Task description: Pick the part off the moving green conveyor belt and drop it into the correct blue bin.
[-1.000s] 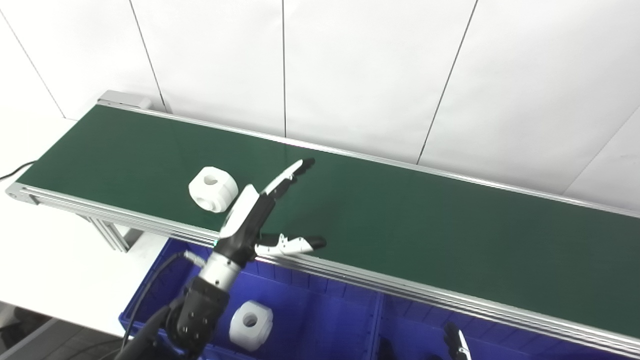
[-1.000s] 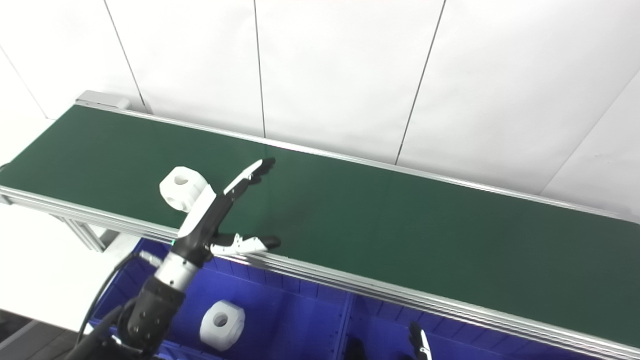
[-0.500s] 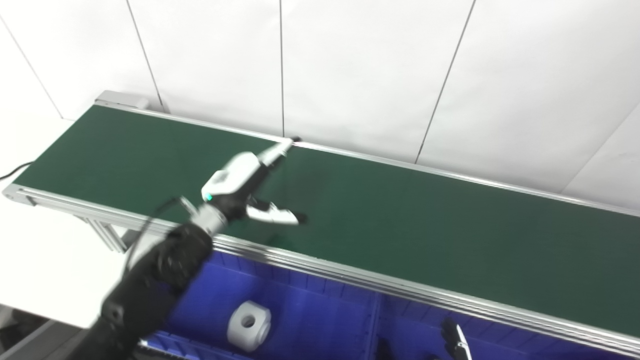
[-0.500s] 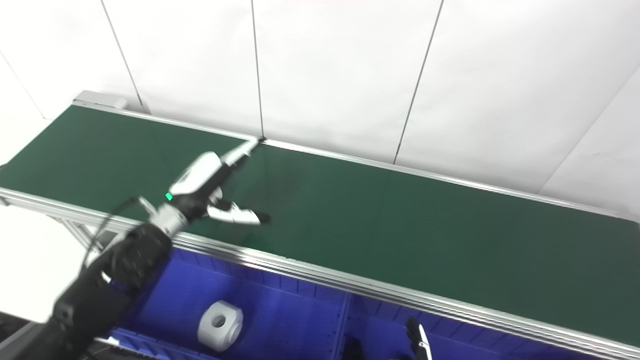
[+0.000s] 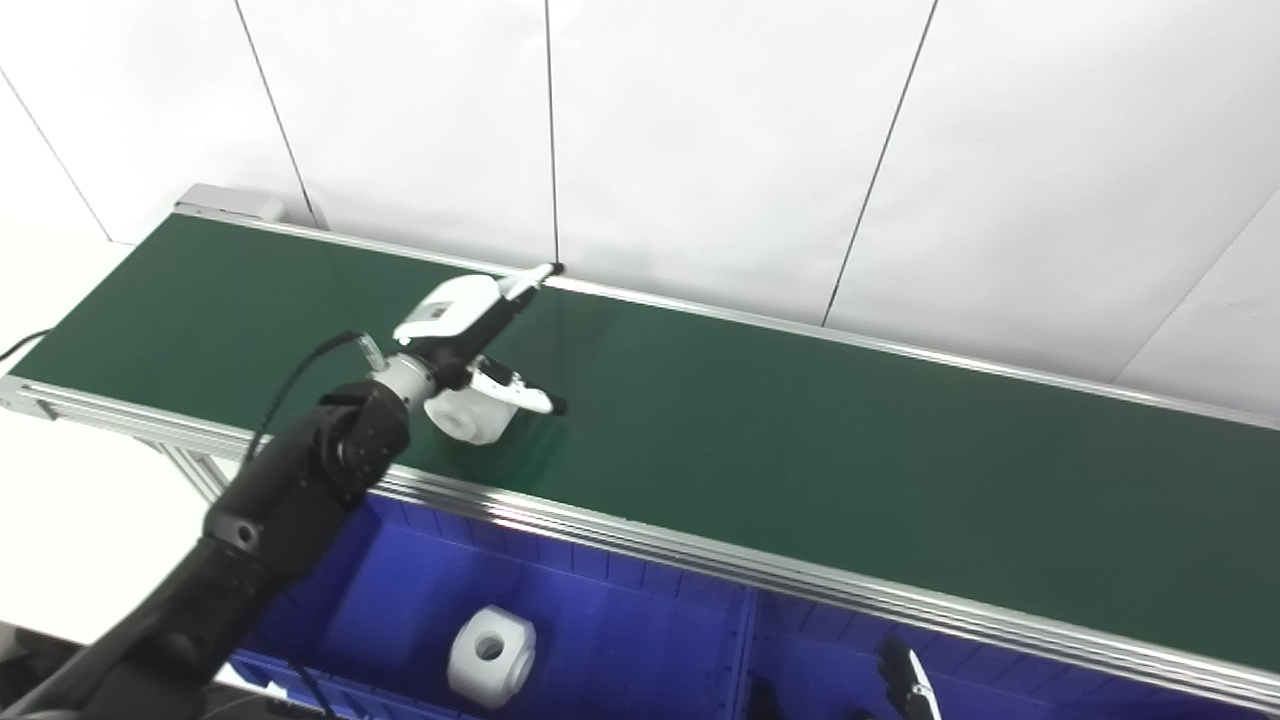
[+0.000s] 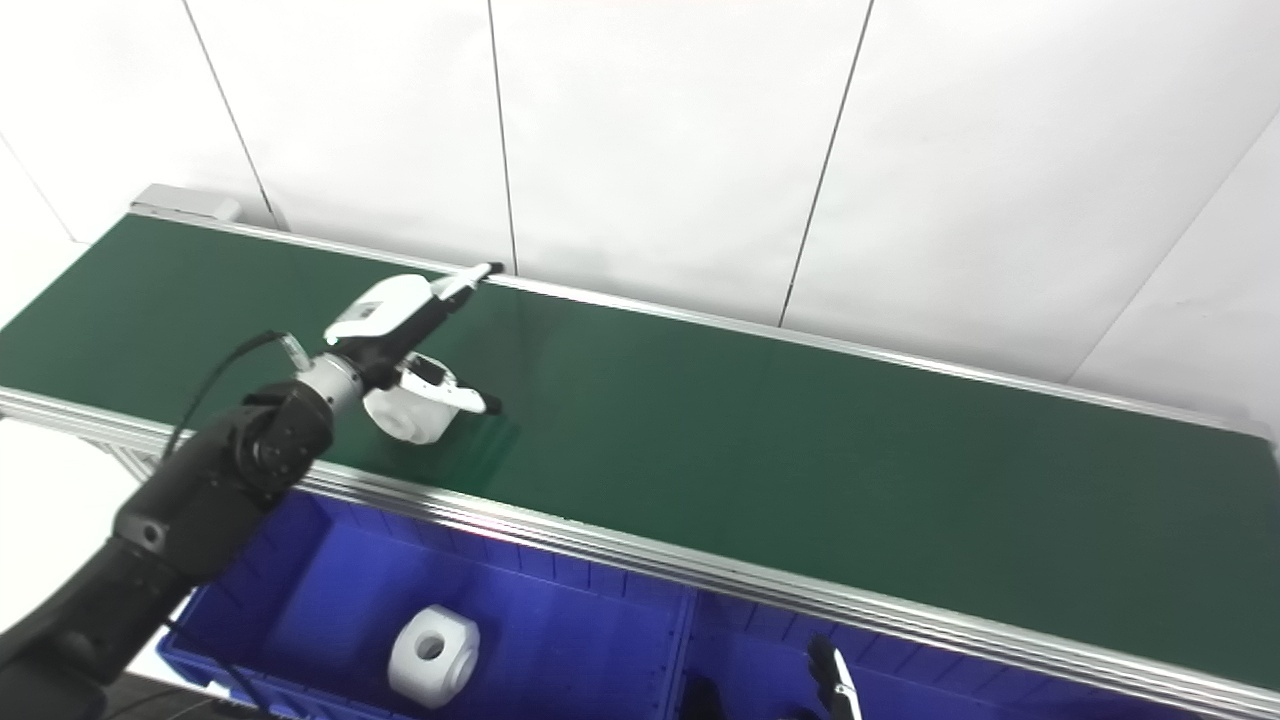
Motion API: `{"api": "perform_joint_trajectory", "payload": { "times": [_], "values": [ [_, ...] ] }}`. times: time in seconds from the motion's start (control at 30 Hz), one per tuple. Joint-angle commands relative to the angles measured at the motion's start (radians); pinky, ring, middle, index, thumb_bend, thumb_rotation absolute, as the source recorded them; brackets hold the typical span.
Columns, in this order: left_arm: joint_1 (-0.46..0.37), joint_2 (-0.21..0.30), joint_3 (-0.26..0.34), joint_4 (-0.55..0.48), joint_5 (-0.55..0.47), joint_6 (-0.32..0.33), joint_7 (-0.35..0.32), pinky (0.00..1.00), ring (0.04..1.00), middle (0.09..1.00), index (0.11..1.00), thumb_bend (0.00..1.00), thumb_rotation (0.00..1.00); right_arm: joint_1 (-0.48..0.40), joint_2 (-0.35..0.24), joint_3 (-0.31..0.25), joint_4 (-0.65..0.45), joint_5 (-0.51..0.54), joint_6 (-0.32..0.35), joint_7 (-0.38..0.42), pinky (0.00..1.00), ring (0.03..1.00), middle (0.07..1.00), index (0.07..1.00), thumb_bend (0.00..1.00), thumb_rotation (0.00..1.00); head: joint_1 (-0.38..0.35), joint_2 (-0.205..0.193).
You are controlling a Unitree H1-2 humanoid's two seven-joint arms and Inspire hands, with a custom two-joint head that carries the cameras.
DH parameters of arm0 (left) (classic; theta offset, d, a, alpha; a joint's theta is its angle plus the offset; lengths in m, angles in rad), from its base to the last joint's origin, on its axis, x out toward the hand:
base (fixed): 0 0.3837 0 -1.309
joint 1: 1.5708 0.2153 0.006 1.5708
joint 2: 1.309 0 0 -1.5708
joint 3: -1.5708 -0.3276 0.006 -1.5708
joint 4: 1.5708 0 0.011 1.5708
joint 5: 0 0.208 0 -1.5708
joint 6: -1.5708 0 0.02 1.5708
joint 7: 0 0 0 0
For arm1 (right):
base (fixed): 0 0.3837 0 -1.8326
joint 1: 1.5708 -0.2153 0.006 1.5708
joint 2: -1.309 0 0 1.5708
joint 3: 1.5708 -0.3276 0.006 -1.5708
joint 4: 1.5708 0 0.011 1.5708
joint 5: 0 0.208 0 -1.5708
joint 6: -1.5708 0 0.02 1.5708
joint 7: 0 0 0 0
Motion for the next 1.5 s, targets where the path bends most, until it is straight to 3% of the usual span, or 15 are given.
{"api": "perform_joint_trajectory", "payload": {
  "times": [0.0,0.37,0.7,0.77,0.8,0.83,0.87,0.9,0.93,0.97,1.0,1.03,1.1,1.17,1.47],
  "values": [
    [-0.048,0.041,-0.005,-0.001,0.022,0.006,0.002,0.91,0.977,0.988,0.996,0.74,0.37,-0.004,0.007,-0.003,-0.02,-0.012,-0.057,-0.003,0.91,0.904,0.908,0.923,0.68,1.0,-0.001,0.001],
    [-0.058,0.103,-0.067,0.006,0.053,0.008,-0.101,0.99,0.979,0.988,0.996,0.8,0.33,-0.007,0.01,0.002,-0.018,-0.001,-0.057,-0.007,0.91,0.903,0.907,0.918,0.66,0.99,0.0,0.003],
    [-0.058,0.113,-0.076,-0.021,-0.038,0.08,-0.292,0.99,0.99,0.99,0.993,0.82,0.11,-0.003,0.008,-0.002,-0.024,0.007,-0.057,-0.005,0.9,0.906,0.911,0.919,0.68,1.0,-0.003,0.011],
    [-0.06,0.103,-0.07,-0.019,-0.065,0.11,-0.325,0.91,0.983,0.983,0.974,0.81,0.03,-0.002,0.008,-0.003,-0.025,0.015,-0.057,-0.002,0.91,0.908,0.912,0.917,0.68,0.99,-0.003,0.012],
    [-0.058,0.096,-0.067,-0.017,-0.073,0.116,-0.324,0.81,0.918,0.945,0.934,0.78,0.01,-0.002,0.007,-0.003,-0.024,0.017,-0.057,-0.002,0.91,0.908,0.911,0.917,0.68,0.99,-0.003,0.012],
    [-0.054,0.083,-0.062,-0.01,-0.083,0.115,-0.309,0.8,0.908,0.94,0.928,0.77,0.01,-0.003,0.006,-0.003,-0.023,0.018,-0.057,-0.003,0.91,0.908,0.91,0.917,0.68,0.99,-0.001,0.012],
    [-0.051,0.074,-0.057,-0.004,-0.09,0.114,-0.298,0.63,0.758,0.823,0.858,0.7,0.0,-0.004,0.005,-0.003,-0.023,0.019,-0.057,-0.004,0.9,0.906,0.907,0.916,0.68,0.99,-0.001,0.012],
    [-0.047,0.064,-0.051,0.009,-0.103,0.084,-0.277,0.57,0.689,0.759,0.808,0.66,0.0,-0.004,0.003,-0.002,-0.024,0.019,-0.057,-0.004,0.9,0.906,0.907,0.917,0.67,0.99,0.0,0.013],
    [-0.045,0.058,-0.048,0.018,-0.112,0.062,-0.263,0.57,0.64,0.692,0.737,0.61,0.0,-0.004,0.002,-0.002,-0.025,0.02,-0.057,-0.003,0.9,0.908,0.909,0.92,0.67,0.99,0.0,0.013],
    [-0.042,0.048,-0.043,0.04,-0.119,0.007,-0.225,0.57,0.64,0.692,0.737,0.61,0.0,-0.003,0.001,-0.003,-0.028,0.026,-0.057,0.003,0.9,0.908,0.909,0.92,0.67,0.99,0.002,0.015],
    [-0.041,0.042,-0.041,0.057,-0.124,-0.034,-0.197,0.54,0.585,0.564,0.607,0.55,0.0,-0.003,0.0,-0.003,-0.03,0.031,-0.057,0.006,0.91,0.912,0.912,0.921,0.67,0.98,0.002,0.015],
    [-0.037,0.026,-0.033,0.086,-0.126,-0.103,-0.136,0.53,0.567,0.521,0.563,0.53,0.0,-0.002,0.0,-0.004,-0.032,0.033,-0.057,0.007,0.91,0.914,0.913,0.922,0.66,0.98,0.002,0.015],
    [-0.033,-0.005,-0.022,0.121,-0.126,-0.181,-0.049,0.49,0.457,0.503,0.531,0.51,0.0,-0.001,-0.001,-0.004,-0.034,0.035,-0.057,0.007,0.91,0.912,0.91,0.92,0.66,0.98,0.002,0.016],
    [-0.03,-0.043,-0.009,0.138,-0.129,-0.223,0.017,0.49,0.433,0.501,0.522,0.5,0.0,-0.001,-0.004,-0.004,-0.038,0.041,-0.057,0.014,0.91,0.913,0.914,0.924,0.65,0.98,-0.001,0.018],
    [-0.033,-0.167,0.032,0.21,-0.171,-0.351,0.177,0.47,0.427,0.498,0.527,0.5,0.0,0.0,-0.005,-0.002,-0.038,0.034,-0.057,0.003,0.91,0.912,0.914,0.928,0.64,0.98,-0.002,0.024]
  ]
}}
